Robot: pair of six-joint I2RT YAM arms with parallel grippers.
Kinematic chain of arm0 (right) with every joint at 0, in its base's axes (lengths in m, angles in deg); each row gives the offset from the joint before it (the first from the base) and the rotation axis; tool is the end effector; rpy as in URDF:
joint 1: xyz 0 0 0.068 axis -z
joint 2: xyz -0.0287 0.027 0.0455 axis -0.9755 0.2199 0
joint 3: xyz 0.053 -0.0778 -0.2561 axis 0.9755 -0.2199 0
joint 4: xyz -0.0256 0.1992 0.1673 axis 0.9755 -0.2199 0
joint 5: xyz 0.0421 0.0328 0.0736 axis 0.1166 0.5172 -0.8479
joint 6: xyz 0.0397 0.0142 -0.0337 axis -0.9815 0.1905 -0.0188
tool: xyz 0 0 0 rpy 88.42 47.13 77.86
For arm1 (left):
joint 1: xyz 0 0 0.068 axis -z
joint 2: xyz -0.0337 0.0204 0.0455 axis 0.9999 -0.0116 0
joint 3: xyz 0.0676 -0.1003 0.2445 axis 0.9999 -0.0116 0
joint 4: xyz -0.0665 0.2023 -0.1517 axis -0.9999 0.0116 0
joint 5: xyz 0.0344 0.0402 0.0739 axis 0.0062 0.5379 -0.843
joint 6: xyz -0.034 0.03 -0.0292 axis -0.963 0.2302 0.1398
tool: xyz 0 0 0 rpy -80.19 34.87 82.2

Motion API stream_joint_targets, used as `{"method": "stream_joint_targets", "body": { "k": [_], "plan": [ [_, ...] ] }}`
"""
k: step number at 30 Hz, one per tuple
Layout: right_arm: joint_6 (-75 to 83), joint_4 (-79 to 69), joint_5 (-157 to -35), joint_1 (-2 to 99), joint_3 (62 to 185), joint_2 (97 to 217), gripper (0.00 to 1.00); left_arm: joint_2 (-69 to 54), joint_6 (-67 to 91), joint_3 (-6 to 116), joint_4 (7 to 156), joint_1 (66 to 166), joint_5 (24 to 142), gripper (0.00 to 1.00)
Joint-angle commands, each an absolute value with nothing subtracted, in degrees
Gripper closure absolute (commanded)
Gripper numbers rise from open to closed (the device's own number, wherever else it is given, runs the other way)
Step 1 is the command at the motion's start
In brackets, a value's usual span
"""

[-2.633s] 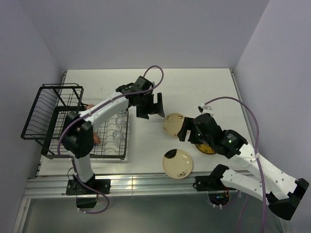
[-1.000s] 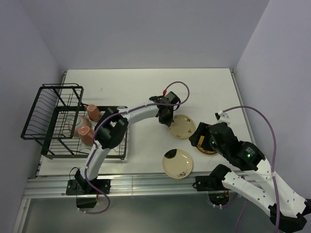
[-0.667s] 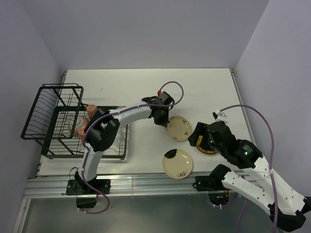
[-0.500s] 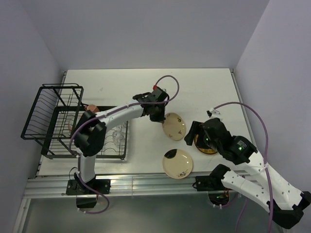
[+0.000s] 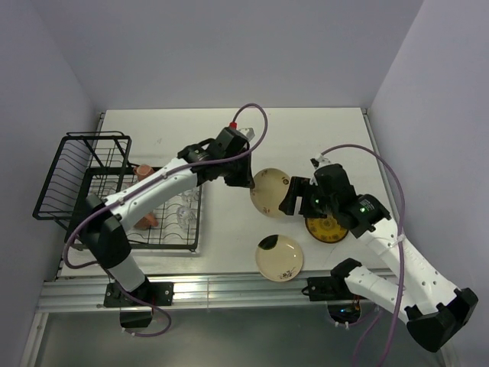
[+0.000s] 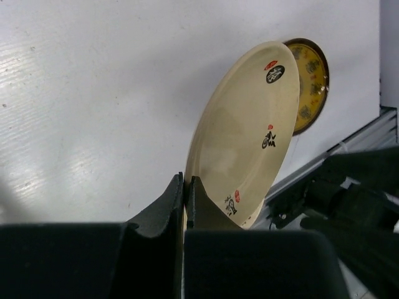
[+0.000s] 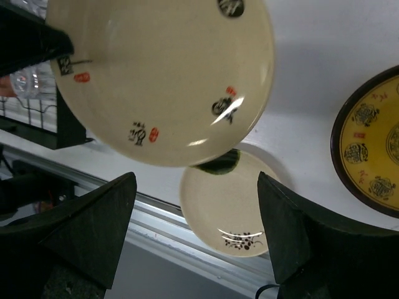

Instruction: Load the mixed dishes into the dish rack

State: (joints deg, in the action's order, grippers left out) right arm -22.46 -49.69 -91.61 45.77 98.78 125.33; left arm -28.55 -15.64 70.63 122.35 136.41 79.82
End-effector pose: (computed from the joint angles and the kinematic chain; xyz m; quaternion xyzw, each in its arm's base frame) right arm 0.1440 0.0910 0.3029 0.0020 0.9209 0.2331 0.3124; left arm 0.2527 -0.2760 0.3173 0.0831 0.9283 -0.2743 0.2368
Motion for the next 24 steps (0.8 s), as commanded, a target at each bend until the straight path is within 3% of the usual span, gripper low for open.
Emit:
{"method": "stream_joint_targets", "body": {
  "k": [1, 9, 16, 18, 19, 21, 24],
  "plan": [
    [-18.68, -45.62, -99.9, 49.69, 101.74, 124.09, 0.15, -20.49, -12.76, 69.56, 122.48, 135.66, 81.87, 1.0],
    [-14.9, -41.23, -113.01, 54.88, 100.59, 124.34, 0.25, -8.19, -11.53, 62.26, 120.02, 133.28, 86.97, 1.0],
    [-15.24, -31.66, -131.63, 54.97, 101.12, 129.0, 0.34, -2.02, -11.62, 56.64, 117.56, 133.11, 91.9, 1.0],
    [-15.77, -29.8, -136.03, 54.89, 102.43, 130.49, 0.48, -0.62, -11.79, 56.19, 117.21, 133.11, 92.69, 1.0],
    [-15.69, -29.62, -136.92, 54.88, 103.13, 130.94, 0.6, -0.27, -11.88, 55.75, 117.03, 133.11, 92.69, 1.0],
    [-14.55, -31.1, -138.16, 54.8, 105.85, 132.08, 1.0, 1.31, -12.15, 55.57, 117.03, 133.11, 92.43, 1.0],
    [-11.92, -34.69, -137.02, 53.92, 110.5, 133.22, 1.0, 3.51, -12.85, 55.57, 117.64, 132.76, 90.85, 1.0]
  ]
}}
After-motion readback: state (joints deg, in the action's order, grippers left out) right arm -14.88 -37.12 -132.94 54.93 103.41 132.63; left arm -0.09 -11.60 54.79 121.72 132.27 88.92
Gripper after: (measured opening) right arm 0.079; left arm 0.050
